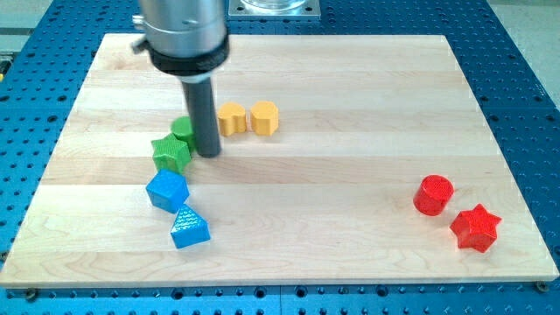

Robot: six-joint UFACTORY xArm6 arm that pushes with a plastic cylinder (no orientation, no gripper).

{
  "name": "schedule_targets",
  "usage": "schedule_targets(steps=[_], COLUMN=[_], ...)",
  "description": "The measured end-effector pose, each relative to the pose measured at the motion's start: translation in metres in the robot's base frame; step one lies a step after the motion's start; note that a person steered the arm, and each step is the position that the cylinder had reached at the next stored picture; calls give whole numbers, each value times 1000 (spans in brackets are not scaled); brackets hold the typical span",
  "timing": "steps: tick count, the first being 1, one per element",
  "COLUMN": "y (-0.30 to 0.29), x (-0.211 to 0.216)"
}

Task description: Move yellow blocks slightly left

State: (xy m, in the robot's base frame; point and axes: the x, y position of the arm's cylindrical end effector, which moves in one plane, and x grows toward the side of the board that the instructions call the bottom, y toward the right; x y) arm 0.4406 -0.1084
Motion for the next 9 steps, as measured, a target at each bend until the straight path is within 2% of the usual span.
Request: schedule_targets(steps=[1, 2, 4, 5, 6, 7, 8, 9], y=[-73, -38, -14, 33, 56, 5, 46, 71], x=[-1, -15, -57, -58, -58, -58, -68, -103])
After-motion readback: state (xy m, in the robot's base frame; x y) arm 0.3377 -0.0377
